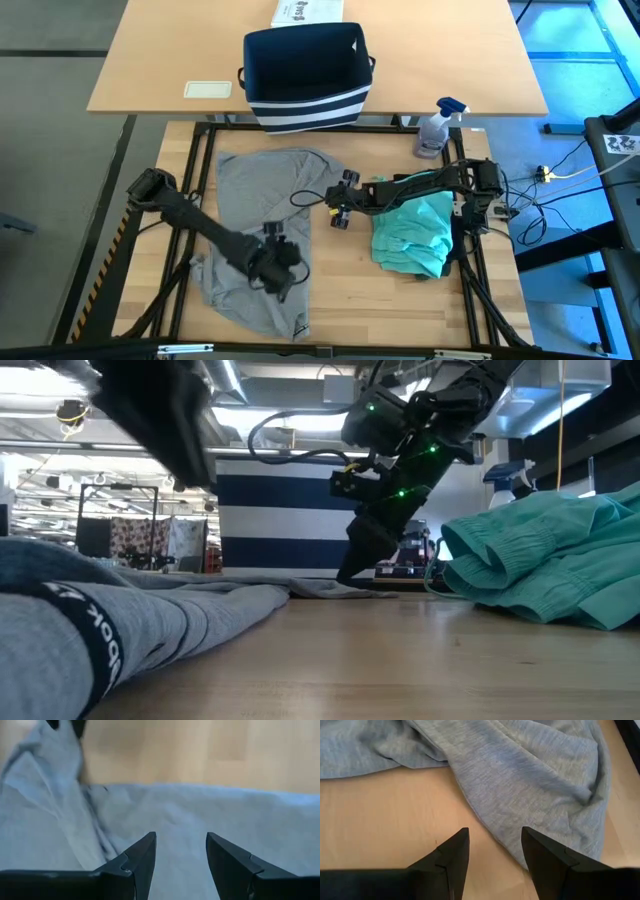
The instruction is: Fold Laundry from Bin
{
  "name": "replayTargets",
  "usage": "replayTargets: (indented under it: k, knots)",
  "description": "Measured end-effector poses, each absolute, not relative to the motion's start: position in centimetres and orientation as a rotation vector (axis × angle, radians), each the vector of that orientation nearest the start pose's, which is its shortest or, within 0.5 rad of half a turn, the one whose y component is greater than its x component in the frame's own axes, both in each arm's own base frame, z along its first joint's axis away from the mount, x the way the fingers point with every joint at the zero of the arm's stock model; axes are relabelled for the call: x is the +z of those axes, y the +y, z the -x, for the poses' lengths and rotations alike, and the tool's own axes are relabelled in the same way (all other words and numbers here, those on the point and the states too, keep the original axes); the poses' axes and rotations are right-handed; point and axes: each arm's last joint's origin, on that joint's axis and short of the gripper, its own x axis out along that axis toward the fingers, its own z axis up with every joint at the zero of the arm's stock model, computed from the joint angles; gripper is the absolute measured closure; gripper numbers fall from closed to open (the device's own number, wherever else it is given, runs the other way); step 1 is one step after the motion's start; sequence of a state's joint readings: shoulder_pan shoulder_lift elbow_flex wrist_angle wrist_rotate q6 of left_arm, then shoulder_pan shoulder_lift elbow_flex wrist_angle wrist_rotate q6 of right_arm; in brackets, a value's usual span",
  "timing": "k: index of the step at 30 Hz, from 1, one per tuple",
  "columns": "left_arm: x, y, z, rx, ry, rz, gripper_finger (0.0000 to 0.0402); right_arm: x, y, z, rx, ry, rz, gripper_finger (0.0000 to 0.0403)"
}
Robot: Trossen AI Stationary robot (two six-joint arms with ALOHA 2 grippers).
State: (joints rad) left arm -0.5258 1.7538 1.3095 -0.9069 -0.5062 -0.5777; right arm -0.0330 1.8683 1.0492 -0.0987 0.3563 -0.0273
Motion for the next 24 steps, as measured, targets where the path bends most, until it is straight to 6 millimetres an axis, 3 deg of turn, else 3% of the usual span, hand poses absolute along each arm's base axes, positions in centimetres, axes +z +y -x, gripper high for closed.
replayTargets:
  k: [9, 16, 24]
  knots:
    - [19.7, -9.6, -31.6, 0.360, 1.166, -0.203, 0.0235, 15.2, -2.2, -36.4, -0.352, 0.903, 0.178, 0.0221]
    - [17.2, -7.0, -32.2, 0.331, 1.127, -0.150, 0.0235, 17.5, -2.1, -35.7, -0.437, 0.856, 0.198, 0.0221]
    - [17.0, -4.4, -33.4, 0.361, 1.030, -0.123, 0.0235, 20.3, 0.1, -34.4, -0.550, 0.807, 0.296, 0.0221]
